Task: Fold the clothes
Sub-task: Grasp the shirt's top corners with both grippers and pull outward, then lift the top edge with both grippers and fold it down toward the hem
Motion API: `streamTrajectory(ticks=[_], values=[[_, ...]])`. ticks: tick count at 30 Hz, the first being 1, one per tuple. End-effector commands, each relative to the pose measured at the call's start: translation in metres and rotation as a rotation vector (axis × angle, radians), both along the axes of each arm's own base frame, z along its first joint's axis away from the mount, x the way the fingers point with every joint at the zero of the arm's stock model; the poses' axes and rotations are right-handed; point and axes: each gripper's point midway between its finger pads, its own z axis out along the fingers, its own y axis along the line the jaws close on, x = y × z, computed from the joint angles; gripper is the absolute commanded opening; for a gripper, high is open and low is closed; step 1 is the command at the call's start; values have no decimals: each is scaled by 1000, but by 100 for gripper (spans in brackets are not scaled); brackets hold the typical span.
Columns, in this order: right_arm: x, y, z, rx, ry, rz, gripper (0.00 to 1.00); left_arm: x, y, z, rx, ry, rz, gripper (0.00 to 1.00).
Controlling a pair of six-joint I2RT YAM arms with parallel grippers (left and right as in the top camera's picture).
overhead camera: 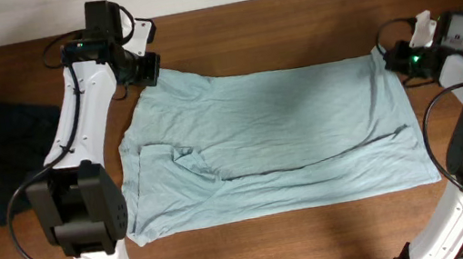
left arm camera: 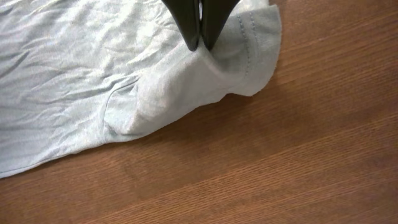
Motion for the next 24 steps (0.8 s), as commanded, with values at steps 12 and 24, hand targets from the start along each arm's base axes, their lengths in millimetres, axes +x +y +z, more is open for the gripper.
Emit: streamTrajectory(ticks=[12,24], values=[[9,-32,-25,-141,56,-54,80,-1,-4,9,-13,-10,-5,0],[19,-20,-23,-82,-5,-1,29,-1,-4,9,-10,-11,-3,0]])
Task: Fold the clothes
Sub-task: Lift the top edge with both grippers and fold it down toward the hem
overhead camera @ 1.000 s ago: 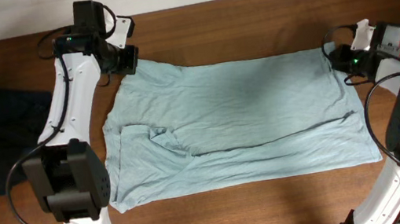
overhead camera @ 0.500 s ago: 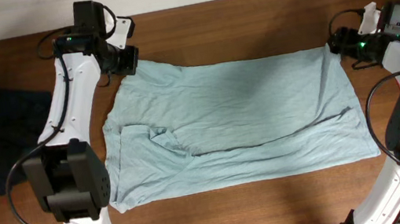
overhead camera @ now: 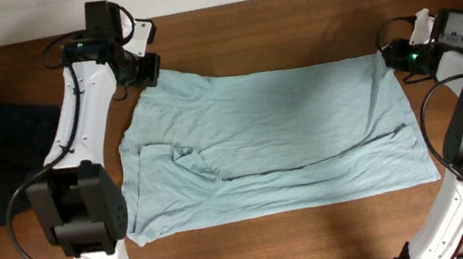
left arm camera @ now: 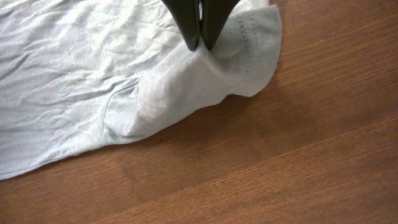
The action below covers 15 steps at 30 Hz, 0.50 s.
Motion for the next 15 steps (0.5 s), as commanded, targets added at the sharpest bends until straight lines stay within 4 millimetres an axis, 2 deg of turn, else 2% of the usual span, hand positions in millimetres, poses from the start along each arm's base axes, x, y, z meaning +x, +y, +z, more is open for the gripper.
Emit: streamTrajectory(ticks=[1,2,7,9,13,15], values=[[4,3,2,22,-18,23,16,0,-4,10,-11,-18,-3,0],[5,5,6,30,-26,30,4,0,-3,9,-11,-17,-2,0],[2,4,25,22,-37,26,4,1,0,9,2,-19,6,0],[-5,-1,38,24,-32,12,4,-1,1,13,6,-21,9,0],[-24,-12,63,39,-17,-20,4,-11,6,32,26,-20,19,0],[-34,-9,79,79,-21,-8,4,-19,12,44,50,-24,31,0]])
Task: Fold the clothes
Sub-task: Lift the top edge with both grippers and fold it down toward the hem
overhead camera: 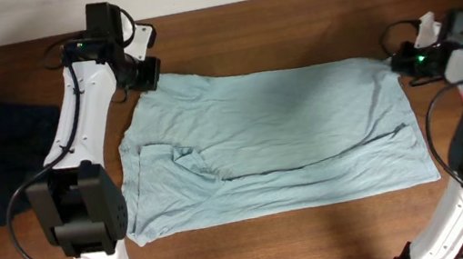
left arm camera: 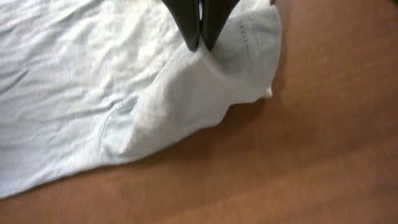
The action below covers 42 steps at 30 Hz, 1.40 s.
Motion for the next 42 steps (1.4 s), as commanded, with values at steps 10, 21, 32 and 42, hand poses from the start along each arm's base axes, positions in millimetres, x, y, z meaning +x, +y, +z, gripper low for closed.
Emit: streamTrajectory(ticks=[10,21,32,42], values=[[-48,17,69,139,40,6,4,-58,41,50,201,81,71,0],[-87,14,46,108,247,-50,5,-104,45,41,228,272,52,0],[-129,7,30,46,452,-117,9,-139,49,40,244,415,38,0],[-147,-1,26,12,548,-208,10,-158,51,41,256,493,30,0]])
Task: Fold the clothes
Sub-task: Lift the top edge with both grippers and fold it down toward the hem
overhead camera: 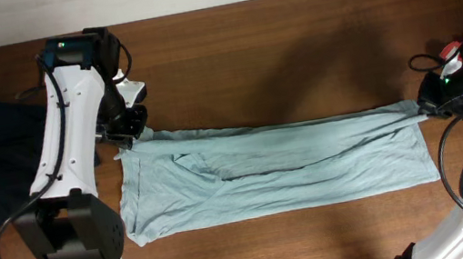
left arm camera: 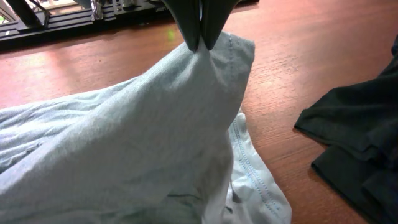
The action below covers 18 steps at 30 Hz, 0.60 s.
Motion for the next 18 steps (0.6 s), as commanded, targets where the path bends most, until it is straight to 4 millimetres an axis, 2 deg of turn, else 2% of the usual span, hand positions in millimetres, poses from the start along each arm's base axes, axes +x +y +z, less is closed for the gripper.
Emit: streamTrajectory(ticks=[1,5,11,13,14,15,16,18], values=[[-1,-5,8,-41,4,-14,11,0,1,6,10,-18,1,0],[-3,-8,7,-55,15,-14,12,-7,2,-1,13,16,1,0],[-4,-7,7,-54,18,-15,12,-30,2,-23,10,128,4,1],[-4,-7,7,-54,18,-15,12,-35,2,-28,12,154,5,5],[-4,-7,7,-54,18,-15,12,-37,1,-29,5,159,6,10],[-4,-8,7,-54,17,-15,12,-37,-1,-29,-4,161,8,21],[-4,-8,7,-54,17,-15,12,-37,-1,-28,-4,160,8,40],[-3,-7,7,-53,17,-15,14,-37,-1,-28,-4,159,8,56]])
